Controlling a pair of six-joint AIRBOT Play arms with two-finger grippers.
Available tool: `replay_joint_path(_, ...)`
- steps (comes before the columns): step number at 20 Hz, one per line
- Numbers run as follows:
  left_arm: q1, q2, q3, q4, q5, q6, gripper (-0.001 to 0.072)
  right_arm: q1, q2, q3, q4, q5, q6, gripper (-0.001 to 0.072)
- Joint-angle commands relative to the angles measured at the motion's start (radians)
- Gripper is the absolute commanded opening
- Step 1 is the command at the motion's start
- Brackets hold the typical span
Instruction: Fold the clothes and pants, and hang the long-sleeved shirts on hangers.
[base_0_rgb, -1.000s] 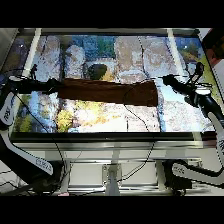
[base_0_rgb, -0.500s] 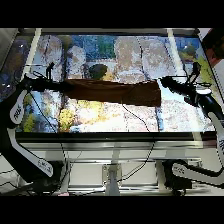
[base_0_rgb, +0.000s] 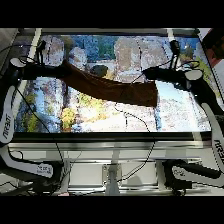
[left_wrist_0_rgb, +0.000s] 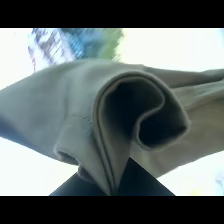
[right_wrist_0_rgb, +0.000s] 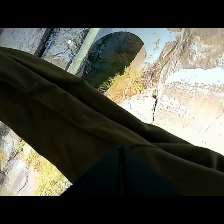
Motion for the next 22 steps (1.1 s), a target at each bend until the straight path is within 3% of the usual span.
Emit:
replay_joint_path(1, -0.032, 0.099, 0.001, 0.0, -0.015, -0.023, 0.0011, 0.18, -0.052, 0.032, -0.079, -0.197, 0.056, 0.0011)
replay_joint_path(8, -0.112, 0.125, 0.001, -0.005, -0.025, -0.057, 0.0011, 0.414, -0.422, 0.285, -0.079, -0.23, 0.25, 0.0011)
replay_joint_path(14, -0.131, 0.125, 0.001, -0.067, -0.024, -0.057, 0.0012, 0.438, -0.759, 0.67, -0.084, -0.079, 0.493, 0.0011)
replay_joint_path(18, -0.139, 0.125, 0.001, -0.122, 0.017, -0.057, 0.0012, 0.451, -0.848, 0.76, -0.093, 0.015, 0.595, 0.001)
replay_joint_path(22, -0.193, 0.124, 0.0, -0.15, 0.066, -0.056, 0.0012, 0.448, -0.845, 0.759, -0.106, 0.03, 0.592, 0.0012)
